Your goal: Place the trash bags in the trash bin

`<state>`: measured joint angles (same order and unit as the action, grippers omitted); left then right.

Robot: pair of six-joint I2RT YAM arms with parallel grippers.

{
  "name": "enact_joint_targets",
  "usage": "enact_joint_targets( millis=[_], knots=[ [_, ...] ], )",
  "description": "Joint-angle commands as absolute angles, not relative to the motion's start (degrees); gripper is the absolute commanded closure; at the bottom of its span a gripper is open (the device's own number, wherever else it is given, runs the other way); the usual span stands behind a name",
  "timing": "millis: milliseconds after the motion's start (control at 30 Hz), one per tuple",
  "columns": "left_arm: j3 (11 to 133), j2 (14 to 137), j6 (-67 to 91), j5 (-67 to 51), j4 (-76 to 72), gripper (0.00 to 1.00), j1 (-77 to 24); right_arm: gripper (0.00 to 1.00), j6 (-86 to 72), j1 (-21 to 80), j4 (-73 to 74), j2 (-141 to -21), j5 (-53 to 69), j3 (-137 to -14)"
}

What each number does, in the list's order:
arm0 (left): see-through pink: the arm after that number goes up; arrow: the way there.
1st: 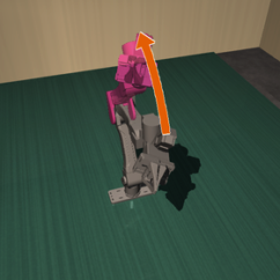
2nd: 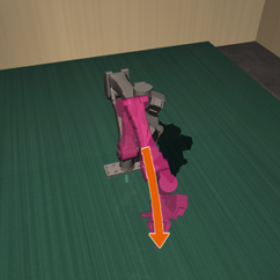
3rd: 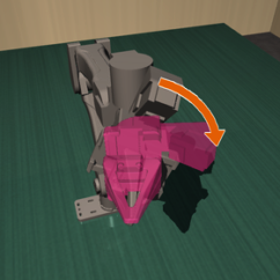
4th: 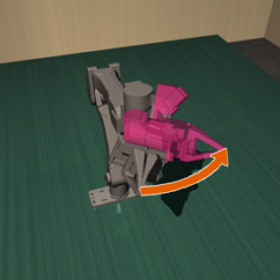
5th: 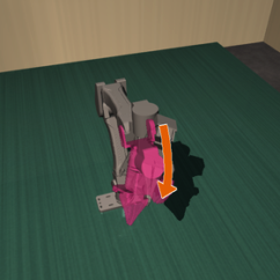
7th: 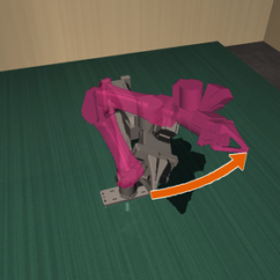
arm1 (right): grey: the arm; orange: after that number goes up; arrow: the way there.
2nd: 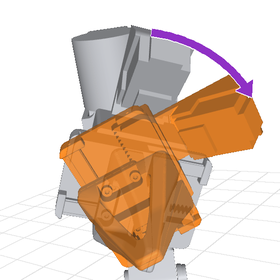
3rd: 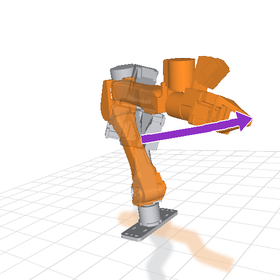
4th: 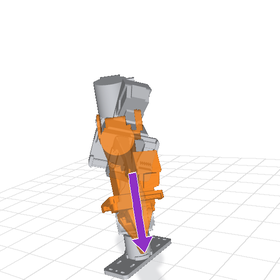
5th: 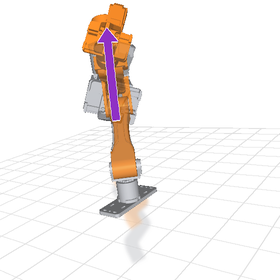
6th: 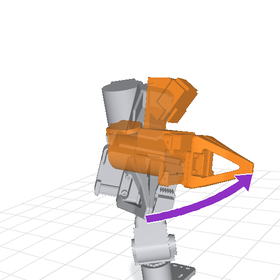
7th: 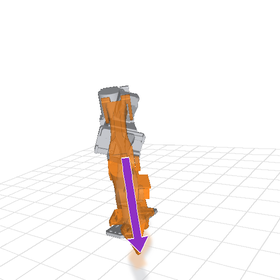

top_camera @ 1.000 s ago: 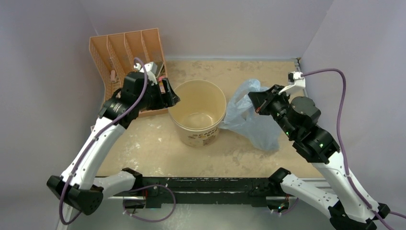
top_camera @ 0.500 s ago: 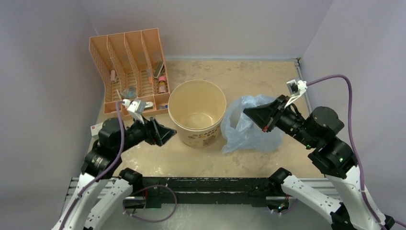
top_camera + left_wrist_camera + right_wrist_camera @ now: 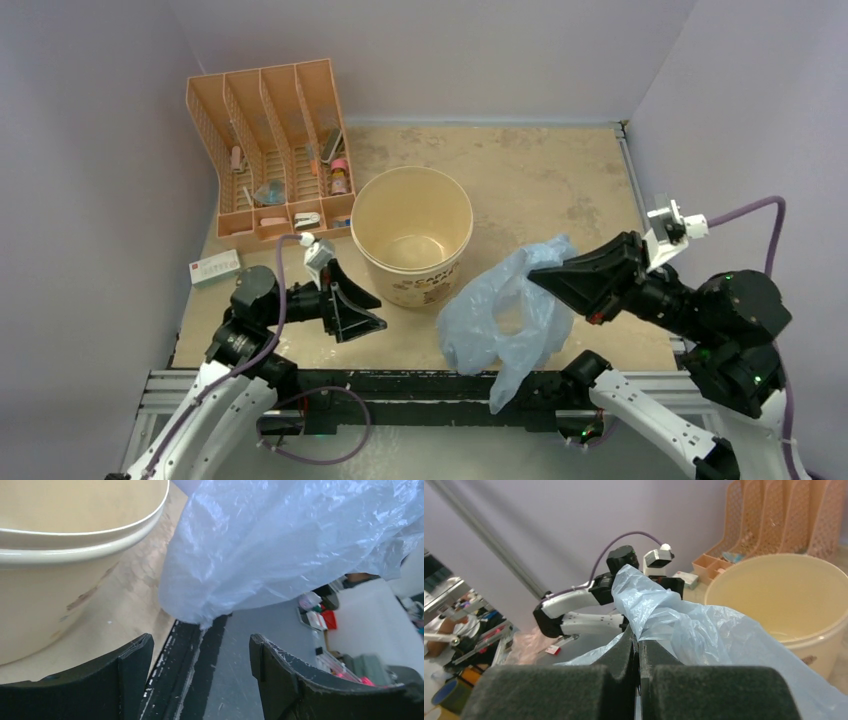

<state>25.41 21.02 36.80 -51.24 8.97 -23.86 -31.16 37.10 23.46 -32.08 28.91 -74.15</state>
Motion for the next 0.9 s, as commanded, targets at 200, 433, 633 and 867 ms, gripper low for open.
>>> enact_joint_targets(
  millis=[200, 433, 633, 867],
  knots=[
    [18.3, 22.7, 37.4, -49.9, -3.3, 0.22, -33.3, 1.0, -34.4, 37.0, 20.2, -36.4, 12.9, -59.8],
    [13.9, 28.3, 34.5, -35.9, -11.0, 0.19, -46.9, 1.0, -34.2, 37.0, 17.7, -35.0, 5.4, -59.8],
    [10.6, 34.9, 31.4, -13.7, -23.4, 0.19, -65.5, 1.0, -35.5, 37.0, 18.1, -36.2, 4.1, -59.2],
    [7.3, 47.4, 29.2, 11.4, -39.3, 0.16, -84.0, 1.0, -36.5, 37.0, 18.4, -35.3, 3.4, -58.1]
  ],
)
